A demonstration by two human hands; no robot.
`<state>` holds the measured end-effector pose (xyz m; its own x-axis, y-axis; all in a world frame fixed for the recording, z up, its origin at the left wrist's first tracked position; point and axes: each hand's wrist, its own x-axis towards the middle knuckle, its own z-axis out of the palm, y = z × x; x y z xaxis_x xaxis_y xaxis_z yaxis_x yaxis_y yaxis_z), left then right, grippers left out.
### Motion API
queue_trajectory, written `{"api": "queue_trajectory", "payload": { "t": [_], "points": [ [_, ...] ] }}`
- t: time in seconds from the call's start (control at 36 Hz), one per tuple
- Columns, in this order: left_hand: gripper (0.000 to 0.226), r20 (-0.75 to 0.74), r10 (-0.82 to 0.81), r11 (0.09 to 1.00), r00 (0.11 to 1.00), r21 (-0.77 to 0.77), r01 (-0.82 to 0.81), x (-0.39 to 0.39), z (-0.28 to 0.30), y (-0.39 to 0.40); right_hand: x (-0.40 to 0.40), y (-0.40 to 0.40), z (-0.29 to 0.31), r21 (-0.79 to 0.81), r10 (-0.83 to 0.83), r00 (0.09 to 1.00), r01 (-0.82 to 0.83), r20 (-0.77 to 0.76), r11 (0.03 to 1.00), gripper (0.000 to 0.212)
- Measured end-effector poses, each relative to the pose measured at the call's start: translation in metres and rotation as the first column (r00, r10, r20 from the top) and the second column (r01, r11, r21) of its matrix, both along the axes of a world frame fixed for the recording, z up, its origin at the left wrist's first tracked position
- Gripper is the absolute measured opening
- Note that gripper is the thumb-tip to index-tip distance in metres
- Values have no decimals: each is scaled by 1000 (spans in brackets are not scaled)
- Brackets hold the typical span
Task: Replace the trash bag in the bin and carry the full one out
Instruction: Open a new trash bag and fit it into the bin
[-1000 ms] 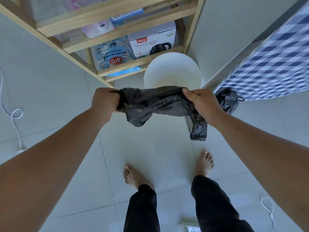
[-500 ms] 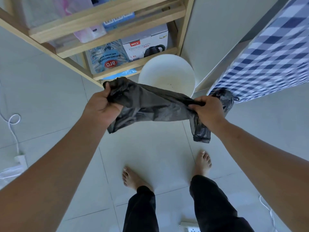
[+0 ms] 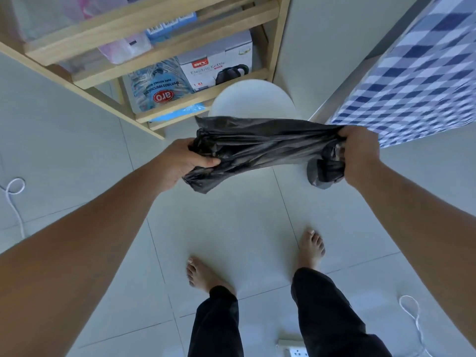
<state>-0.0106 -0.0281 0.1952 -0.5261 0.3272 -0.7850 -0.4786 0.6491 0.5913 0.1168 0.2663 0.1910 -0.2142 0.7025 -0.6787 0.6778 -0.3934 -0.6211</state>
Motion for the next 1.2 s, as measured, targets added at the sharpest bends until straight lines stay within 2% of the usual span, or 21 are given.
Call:
{"api": "queue_trajectory", "payload": {
  "t": [0.06, 0.11, 0.25, 0.36, 0.42, 0.47, 0.61, 0.72, 0.81, 0.89, 0.97, 1.08, 1.2],
  "points": [
    [37, -80, 92, 995, 993, -34, -95, -2, -6, 5, 5, 4, -3, 217, 227, 973, -215, -33, 952, 22],
    [30, -86, 149, 988, 985, -29, -152, -4, -13, 12, 11, 3, -2, 326, 357, 932, -318, -66, 891, 28],
    [20, 14, 302, 953, 953, 18, -302, -18, -28, 37, 18, 0, 0, 402, 443, 889, -365, -116, 839, 39],
    [27, 43, 339, 938, 940, 59, -341, -31, -45, 50, 17, -12, -16, 447, 490, 869, -411, -72, 795, 56],
    [36, 13, 316, 949, 949, -14, -316, -38, -56, 55, 12, -19, -31, 427, 493, 870, -442, -11, 789, 64],
    [45, -52, 284, 950, 958, -119, -288, -44, -70, 57, 2, -25, -48, 396, 502, 859, -497, 99, 772, 64],
    [48, -171, 135, 940, 976, -290, -181, -47, -114, 49, -27, -26, -97, 276, 515, 803, -590, 300, 759, 47],
    [72, -254, 71, 899, 965, -403, -172, -41, -153, 42, -42, -16, -138, 223, 559, 738, -658, 377, 719, 35],
    [74, -246, 75, 899, 966, -403, -173, -39, -181, 39, -53, -10, -157, 147, 548, 768, -616, 332, 774, 33],
    [42, -304, 46, 908, 952, -385, -167, -40, -202, 39, -61, -8, -171, 63, 518, 829, -540, 209, 839, 31],
    [13, -382, 53, 900, 923, -382, -209, -43, -212, 44, -61, -9, -182, 48, 528, 831, -543, 176, 838, 21],
    [31, -399, 15, 885, 917, -421, -198, -41, -214, 37, -50, -24, -187, 100, 511, 830, -541, 223, 835, 16],
    [35, -346, -47, 866, 937, -482, -135, -31, -202, 9, -27, -49, -188, 37, 508, 831, -529, 228, 848, 22]
  ]
}}
